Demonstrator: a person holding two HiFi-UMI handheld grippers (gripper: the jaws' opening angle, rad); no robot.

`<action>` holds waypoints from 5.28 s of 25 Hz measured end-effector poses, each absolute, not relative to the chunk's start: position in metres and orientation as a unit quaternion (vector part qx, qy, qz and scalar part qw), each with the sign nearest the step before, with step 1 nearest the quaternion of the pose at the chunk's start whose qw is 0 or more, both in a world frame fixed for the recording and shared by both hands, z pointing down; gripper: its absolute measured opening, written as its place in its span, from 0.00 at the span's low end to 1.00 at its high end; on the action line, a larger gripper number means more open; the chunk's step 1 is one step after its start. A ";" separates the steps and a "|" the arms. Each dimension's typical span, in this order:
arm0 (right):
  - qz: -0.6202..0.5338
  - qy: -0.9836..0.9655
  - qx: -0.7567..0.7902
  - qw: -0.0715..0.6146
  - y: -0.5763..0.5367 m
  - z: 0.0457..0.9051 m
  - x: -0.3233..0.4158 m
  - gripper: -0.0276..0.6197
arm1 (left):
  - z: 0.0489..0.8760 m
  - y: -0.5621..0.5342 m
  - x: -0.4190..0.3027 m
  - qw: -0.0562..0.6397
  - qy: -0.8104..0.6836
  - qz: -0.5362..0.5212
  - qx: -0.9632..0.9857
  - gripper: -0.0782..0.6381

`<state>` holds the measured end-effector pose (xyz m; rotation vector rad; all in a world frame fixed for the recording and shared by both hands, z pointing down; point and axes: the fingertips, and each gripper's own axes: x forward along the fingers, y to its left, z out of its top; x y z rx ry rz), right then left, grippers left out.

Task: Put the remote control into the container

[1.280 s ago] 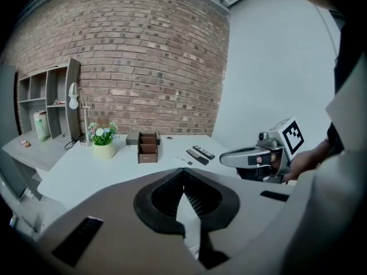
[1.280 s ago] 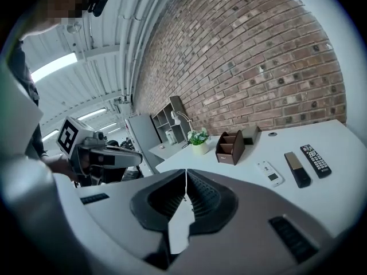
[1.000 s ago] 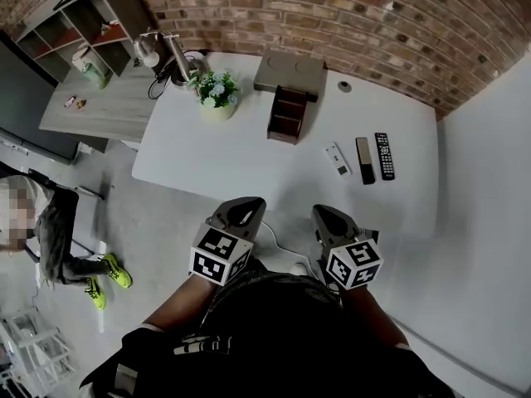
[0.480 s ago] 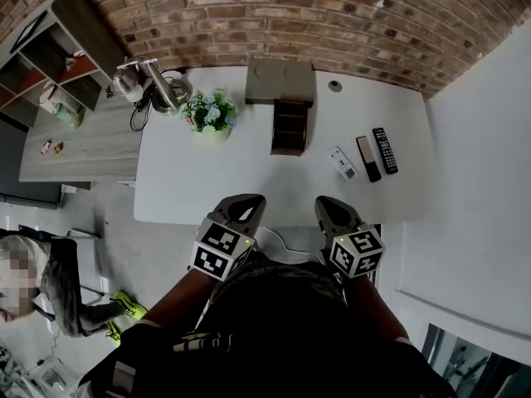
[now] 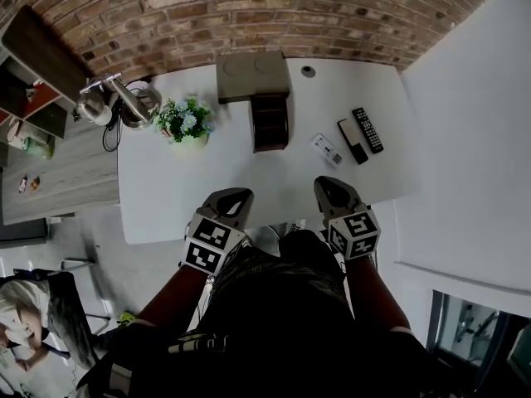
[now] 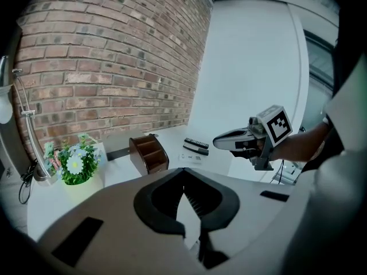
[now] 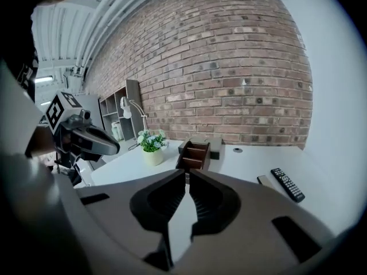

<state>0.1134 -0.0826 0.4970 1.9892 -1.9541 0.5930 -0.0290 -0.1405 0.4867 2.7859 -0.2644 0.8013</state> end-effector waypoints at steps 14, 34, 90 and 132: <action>0.241 -0.654 0.635 0.333 -0.122 0.594 0.199 0.15 | 0.519 -0.167 -0.001 0.132 -0.115 0.314 0.933 0.12; 0.352 -0.643 0.502 0.460 -0.177 0.686 0.249 0.38 | 0.539 -0.197 0.046 0.176 -0.150 0.337 0.913 0.12; 0.221 -0.633 0.742 -0.009 -0.351 0.507 0.204 0.38 | 0.486 -0.202 -0.079 0.160 -0.275 0.265 0.910 0.12; 0.265 -0.741 0.616 -0.026 -0.131 0.440 0.076 0.06 | 0.434 -0.172 -0.018 0.116 -0.170 0.185 0.961 0.12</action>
